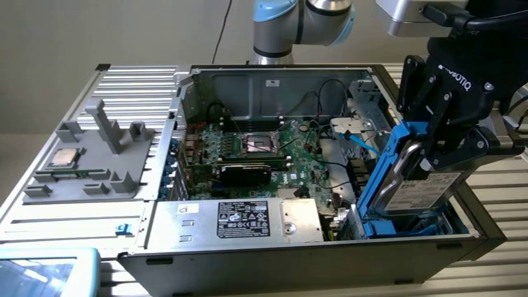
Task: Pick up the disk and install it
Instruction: 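Insert the disk into the insertion slot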
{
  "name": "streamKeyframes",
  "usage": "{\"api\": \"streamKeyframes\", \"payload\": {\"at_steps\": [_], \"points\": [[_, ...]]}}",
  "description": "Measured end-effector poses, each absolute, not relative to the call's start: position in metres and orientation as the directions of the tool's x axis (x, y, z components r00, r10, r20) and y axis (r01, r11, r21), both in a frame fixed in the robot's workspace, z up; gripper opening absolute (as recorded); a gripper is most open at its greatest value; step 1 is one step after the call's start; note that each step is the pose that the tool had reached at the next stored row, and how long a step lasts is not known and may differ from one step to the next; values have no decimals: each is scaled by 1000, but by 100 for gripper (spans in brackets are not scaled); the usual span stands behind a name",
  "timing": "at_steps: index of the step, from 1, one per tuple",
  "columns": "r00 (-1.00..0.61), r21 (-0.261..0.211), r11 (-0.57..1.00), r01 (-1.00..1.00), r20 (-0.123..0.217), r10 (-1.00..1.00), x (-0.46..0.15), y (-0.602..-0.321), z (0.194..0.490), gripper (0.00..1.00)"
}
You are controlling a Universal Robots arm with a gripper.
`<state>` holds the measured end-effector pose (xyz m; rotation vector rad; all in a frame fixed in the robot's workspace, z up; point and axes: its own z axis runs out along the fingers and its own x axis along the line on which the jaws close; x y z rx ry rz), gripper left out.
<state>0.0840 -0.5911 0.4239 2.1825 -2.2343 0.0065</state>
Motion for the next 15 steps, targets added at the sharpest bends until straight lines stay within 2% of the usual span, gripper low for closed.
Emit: {"api": "streamKeyframes", "payload": {"at_steps": [15], "points": [[-23, 15, 24, -1000, 15, -1000, 85, -590, 419, 37]]}}
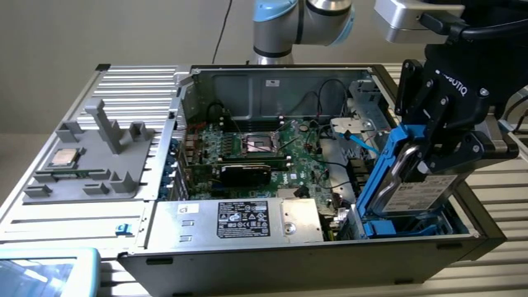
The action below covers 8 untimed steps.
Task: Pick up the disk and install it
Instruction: 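Insert the disk into the insertion slot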
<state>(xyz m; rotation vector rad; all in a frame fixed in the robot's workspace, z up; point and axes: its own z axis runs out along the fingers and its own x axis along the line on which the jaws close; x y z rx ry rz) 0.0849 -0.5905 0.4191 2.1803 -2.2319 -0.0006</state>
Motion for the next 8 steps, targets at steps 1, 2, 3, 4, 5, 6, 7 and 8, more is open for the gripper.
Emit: {"api": "streamKeyframes", "payload": {"at_steps": [1, 2, 3, 4, 5, 6, 7, 8], "points": [[-23, 15, 23, -1000, 15, -1000, 85, -590, 419, 37], [-23, 15, 23, -1000, 15, -1000, 85, -590, 419, 37], [-23, 15, 23, -1000, 15, -1000, 85, -590, 419, 37], [-23, 15, 24, -1000, 15, -1000, 85, -590, 419, 37], [-23, 15, 23, -1000, 15, -1000, 85, -590, 419, 37], [-23, 15, 24, -1000, 15, -1000, 85, -590, 419, 37], [-23, 15, 23, -1000, 15, -1000, 85, -590, 419, 37], [-23, 15, 23, -1000, 15, -1000, 86, -590, 419, 37]]}}
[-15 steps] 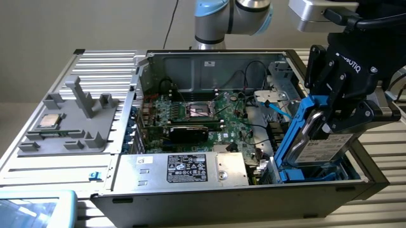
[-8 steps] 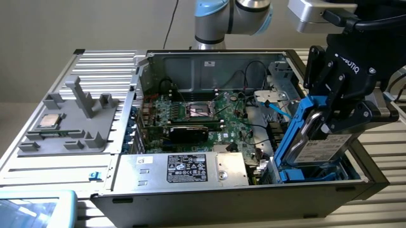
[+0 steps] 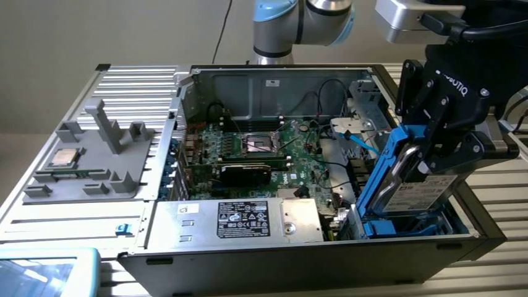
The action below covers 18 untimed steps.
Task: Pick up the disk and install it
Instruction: 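Insert the disk into the insertion slot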
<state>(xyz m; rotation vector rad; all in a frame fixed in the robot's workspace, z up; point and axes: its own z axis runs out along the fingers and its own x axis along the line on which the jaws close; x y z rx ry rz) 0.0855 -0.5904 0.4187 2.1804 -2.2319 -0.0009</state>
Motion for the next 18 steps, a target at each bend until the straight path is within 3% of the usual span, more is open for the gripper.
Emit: {"api": "streamKeyframes", "payload": {"at_steps": [18], "points": [[-23, 15, 23, -1000, 15, -1000, 86, -590, 409, 37]]}}
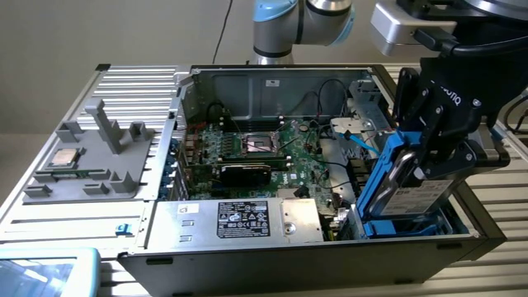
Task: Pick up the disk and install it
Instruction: 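Insert the disk into the insertion slot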
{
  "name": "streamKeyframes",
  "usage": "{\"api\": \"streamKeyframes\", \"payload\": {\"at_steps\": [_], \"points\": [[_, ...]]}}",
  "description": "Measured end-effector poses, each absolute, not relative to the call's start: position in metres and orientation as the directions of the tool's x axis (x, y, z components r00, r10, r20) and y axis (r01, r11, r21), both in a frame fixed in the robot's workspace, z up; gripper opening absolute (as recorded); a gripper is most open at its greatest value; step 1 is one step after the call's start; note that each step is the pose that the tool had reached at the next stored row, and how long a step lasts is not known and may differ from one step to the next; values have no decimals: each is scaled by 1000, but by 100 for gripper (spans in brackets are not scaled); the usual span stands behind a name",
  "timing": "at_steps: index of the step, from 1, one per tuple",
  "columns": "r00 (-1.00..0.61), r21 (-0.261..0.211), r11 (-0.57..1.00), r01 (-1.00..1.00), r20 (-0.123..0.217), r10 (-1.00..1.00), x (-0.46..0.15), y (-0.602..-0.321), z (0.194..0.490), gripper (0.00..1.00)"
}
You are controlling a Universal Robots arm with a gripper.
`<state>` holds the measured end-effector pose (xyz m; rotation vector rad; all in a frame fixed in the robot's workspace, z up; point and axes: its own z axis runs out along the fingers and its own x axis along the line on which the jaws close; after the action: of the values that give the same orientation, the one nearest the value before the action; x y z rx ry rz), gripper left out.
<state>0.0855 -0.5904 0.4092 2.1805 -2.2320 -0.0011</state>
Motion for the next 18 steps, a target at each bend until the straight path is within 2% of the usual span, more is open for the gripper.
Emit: {"api": "streamKeyframes", "payload": {"at_steps": [14, 16, 17, 18], "points": [[-23, 15, 23, -1000, 15, -1000, 86, -590, 402, 37], [-23, 15, 23, -1000, 15, -1000, 86, -590, 401, 38], [-23, 15, 23, -1000, 15, -1000, 85, -590, 401, 45], [-23, 15, 23, -1000, 15, -1000, 86, -590, 401, 45]]}}
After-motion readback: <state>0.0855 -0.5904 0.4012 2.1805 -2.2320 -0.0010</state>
